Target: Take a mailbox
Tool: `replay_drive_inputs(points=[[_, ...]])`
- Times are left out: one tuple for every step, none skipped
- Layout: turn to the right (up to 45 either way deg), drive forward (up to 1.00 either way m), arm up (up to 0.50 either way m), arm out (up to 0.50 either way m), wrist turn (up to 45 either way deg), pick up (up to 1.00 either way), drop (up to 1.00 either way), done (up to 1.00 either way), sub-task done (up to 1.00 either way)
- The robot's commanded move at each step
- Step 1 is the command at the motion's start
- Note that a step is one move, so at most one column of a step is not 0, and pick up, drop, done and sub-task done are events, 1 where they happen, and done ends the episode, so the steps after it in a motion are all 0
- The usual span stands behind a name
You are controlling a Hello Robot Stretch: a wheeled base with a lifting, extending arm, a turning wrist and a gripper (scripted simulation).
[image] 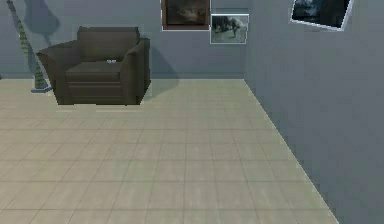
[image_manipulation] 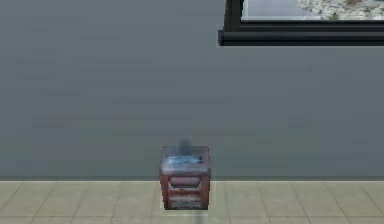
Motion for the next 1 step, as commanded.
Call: replay_drive_inputs(points=[[0.0, 0.00, 0.22, 0.00, 0.0, 0.00, 0.00, 0.00, 0.00]])
